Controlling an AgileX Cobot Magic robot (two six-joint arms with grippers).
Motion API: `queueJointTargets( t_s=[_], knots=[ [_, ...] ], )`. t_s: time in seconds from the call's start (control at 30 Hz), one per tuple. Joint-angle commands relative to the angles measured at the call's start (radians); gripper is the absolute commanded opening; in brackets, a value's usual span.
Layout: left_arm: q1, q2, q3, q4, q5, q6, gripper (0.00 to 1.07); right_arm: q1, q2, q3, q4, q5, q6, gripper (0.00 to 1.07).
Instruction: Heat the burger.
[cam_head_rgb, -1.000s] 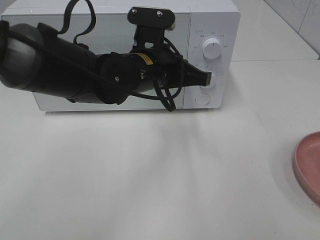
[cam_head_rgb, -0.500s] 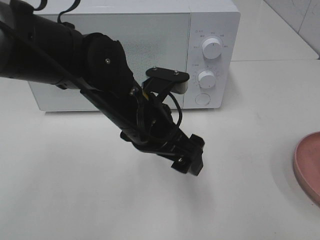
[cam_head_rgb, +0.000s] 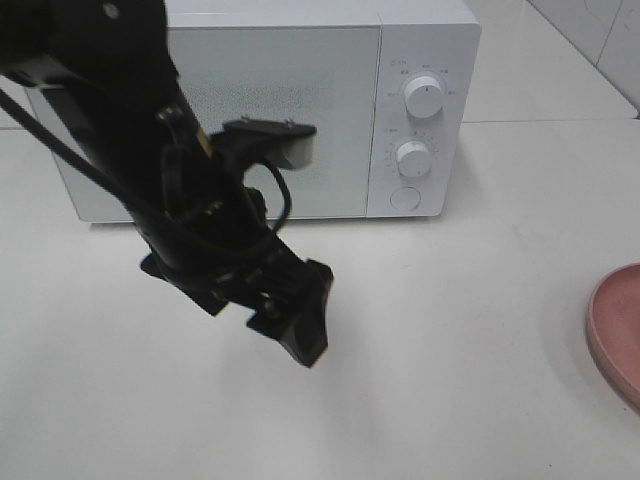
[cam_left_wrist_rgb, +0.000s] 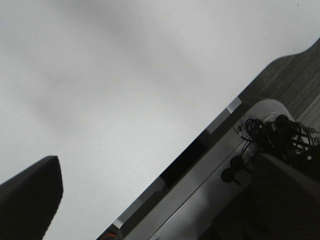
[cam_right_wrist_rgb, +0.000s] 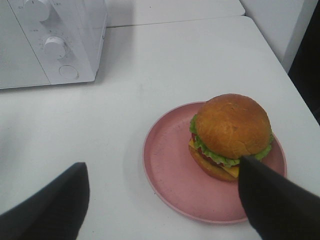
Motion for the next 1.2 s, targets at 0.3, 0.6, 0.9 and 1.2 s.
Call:
queueJointTargets(
  t_s=[0.3,0.6,0.9,1.2],
  knots=[
    [0.341,-0.192,0.001,0.004,0.187,0.002,0.98,-0.004,-0.025,0.005,-0.006,-0.012,-0.007,0.76],
    [0.545,-0.316,0.001,0.054,0.263,-0.003,0.98,-0.004,-0.025,0.005,-0.006,-0.012,-0.007,0.76],
    [0.644,-0.444,0.001,0.104,0.315,-0.003,0.98,-0.004,-0.025,0.005,-0.006,-0.012,-0.007,0.76],
    [0.644,-0.617,0.251,0.106,0.263,0.024,0.98,-0.004,-0.025,0.005,-0.006,-0.012,-0.007,0.76]
  ],
)
